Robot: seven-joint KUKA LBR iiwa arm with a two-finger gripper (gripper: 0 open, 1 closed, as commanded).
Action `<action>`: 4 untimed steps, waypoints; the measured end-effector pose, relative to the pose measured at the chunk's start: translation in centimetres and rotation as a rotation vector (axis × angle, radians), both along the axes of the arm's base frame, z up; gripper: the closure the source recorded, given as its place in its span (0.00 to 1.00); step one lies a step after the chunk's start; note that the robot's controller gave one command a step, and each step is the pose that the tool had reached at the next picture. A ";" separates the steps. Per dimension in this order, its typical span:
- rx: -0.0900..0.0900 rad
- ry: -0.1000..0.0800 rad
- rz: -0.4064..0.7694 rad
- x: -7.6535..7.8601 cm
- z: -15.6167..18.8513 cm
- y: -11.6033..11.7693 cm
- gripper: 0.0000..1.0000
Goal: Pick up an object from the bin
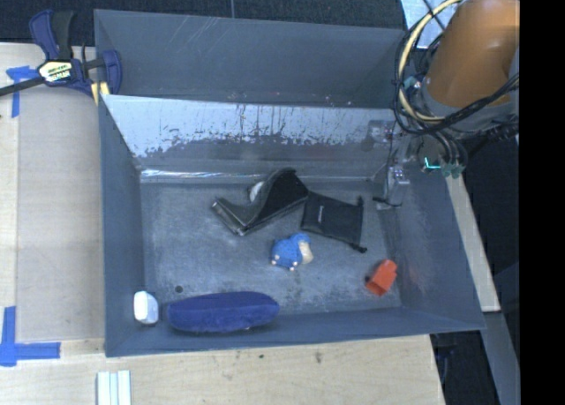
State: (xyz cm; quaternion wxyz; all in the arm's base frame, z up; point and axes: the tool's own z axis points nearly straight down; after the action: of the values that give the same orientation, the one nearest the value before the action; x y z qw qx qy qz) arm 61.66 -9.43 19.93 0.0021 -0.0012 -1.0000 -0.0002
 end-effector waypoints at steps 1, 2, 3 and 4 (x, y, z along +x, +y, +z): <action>0.000 -0.001 -0.138 -0.9 -13.3 0.5 0.00; 0.000 -0.006 -0.323 -2.7 -9.8 4.1 0.00; -0.002 -0.003 -0.606 -4.0 -9.6 2.4 0.00; -0.002 -0.003 -0.790 -4.7 -13.0 3.3 0.00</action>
Offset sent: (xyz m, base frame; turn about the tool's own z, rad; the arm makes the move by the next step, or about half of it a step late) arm -0.0072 0.0056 -0.1293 0.1369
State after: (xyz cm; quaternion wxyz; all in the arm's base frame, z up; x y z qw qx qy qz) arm 56.99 -6.15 6.94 0.0003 -0.3859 -0.9225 0.0001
